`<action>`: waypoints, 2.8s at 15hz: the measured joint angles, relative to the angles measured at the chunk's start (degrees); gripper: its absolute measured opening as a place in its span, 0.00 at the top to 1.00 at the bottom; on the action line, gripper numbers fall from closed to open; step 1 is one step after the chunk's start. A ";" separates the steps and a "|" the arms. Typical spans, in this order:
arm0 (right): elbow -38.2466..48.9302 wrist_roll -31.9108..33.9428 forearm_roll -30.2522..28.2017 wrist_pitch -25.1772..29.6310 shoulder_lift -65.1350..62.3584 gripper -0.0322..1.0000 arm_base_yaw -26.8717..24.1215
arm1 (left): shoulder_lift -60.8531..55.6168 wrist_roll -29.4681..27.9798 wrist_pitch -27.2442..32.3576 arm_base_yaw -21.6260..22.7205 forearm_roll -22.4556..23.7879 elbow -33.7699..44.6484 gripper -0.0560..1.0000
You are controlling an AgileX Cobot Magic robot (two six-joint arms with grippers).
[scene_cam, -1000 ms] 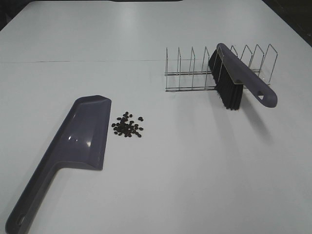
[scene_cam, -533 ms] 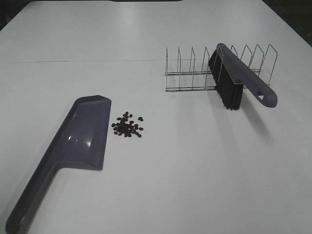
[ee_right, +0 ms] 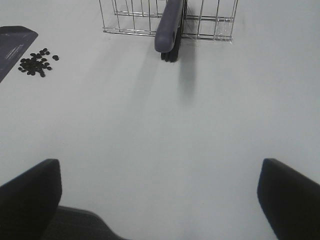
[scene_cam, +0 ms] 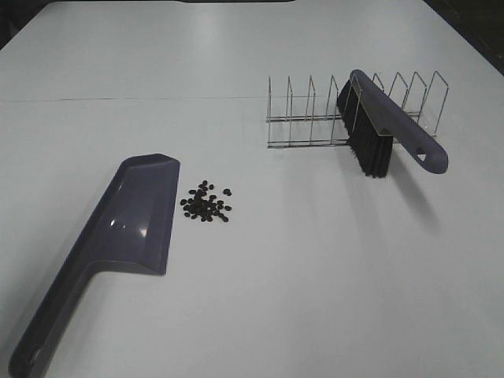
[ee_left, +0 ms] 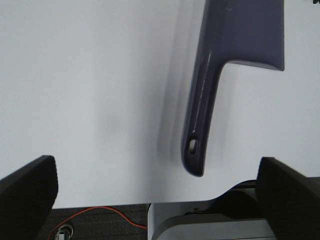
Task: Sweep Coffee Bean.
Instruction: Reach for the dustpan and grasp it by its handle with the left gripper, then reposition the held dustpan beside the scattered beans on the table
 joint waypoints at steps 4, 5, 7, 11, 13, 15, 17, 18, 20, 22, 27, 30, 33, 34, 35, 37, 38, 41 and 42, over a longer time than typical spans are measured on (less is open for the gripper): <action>0.00 0.00 0.00 0.00 0.00 0.01 0.00 | 16.73 -7.05 -7.10 -10.14 1.03 0.00 0.01; 0.00 0.00 0.00 0.00 0.00 0.01 0.00 | 18.79 -7.05 -7.62 -10.94 1.20 0.00 0.01; 0.00 0.00 0.00 0.00 0.00 0.01 0.00 | 25.90 -6.59 -11.63 -12.20 1.43 0.00 0.01; 0.00 0.00 0.00 0.00 0.00 0.01 0.00 | 33.63 -6.19 -16.16 -12.20 0.86 0.00 0.01; 0.00 0.00 0.00 0.00 0.00 0.01 0.00 | 37.07 -4.93 -20.63 -12.20 0.46 0.00 0.01; 0.00 0.00 0.00 0.00 0.00 0.01 0.00 | 39.19 -5.56 -22.17 -11.92 0.40 -0.06 0.03; 0.00 0.00 0.00 0.00 0.00 0.01 0.00 | 41.88 -6.36 -23.78 -11.75 0.34 -0.06 0.09; 0.00 0.00 0.00 0.00 0.00 0.01 0.00 | 42.74 -6.99 -24.58 -11.57 0.29 -0.11 0.13; 0.00 0.00 0.00 0.00 0.00 0.01 0.00 | 44.52 -7.51 -25.04 -11.57 0.29 -0.46 0.22; 0.00 0.00 0.00 0.00 0.00 0.01 0.00 | 46.01 -7.51 -25.55 -11.57 0.23 -1.38 0.27; 0.00 0.00 0.00 0.00 0.00 0.01 0.00 | 47.10 -7.62 -26.01 -11.57 0.00 -2.58 0.41; 0.00 0.00 0.00 0.00 0.00 0.01 0.00 | 47.10 -7.79 -26.13 -11.57 -0.11 -2.58 0.64; 0.00 0.00 0.00 0.00 0.00 0.01 0.00 | 47.10 -7.56 -26.13 -11.57 -0.11 -2.58 0.65; 0.00 0.00 0.00 0.00 0.00 0.01 0.00 | 47.10 -7.56 -26.13 -11.57 -0.11 -2.58 0.65; 0.00 0.00 0.00 0.00 0.00 0.01 0.00 | 47.10 -7.05 -26.13 -11.57 -0.11 -2.58 0.65; 0.00 0.00 0.00 0.00 0.00 0.01 0.00 | 47.04 -5.79 -25.90 -11.57 -0.11 -2.58 0.65; 0.00 0.00 0.00 0.00 0.00 0.01 0.00 | 46.93 -5.50 -25.67 -11.57 -0.06 -2.58 0.65; 0.00 0.00 0.00 0.00 0.00 0.01 0.00 | 45.55 -7.28 -24.47 -11.57 1.03 -2.58 0.65; 0.00 0.00 0.00 0.00 0.00 0.01 0.00 | 45.09 -8.31 -24.35 -11.57 1.32 -2.58 0.65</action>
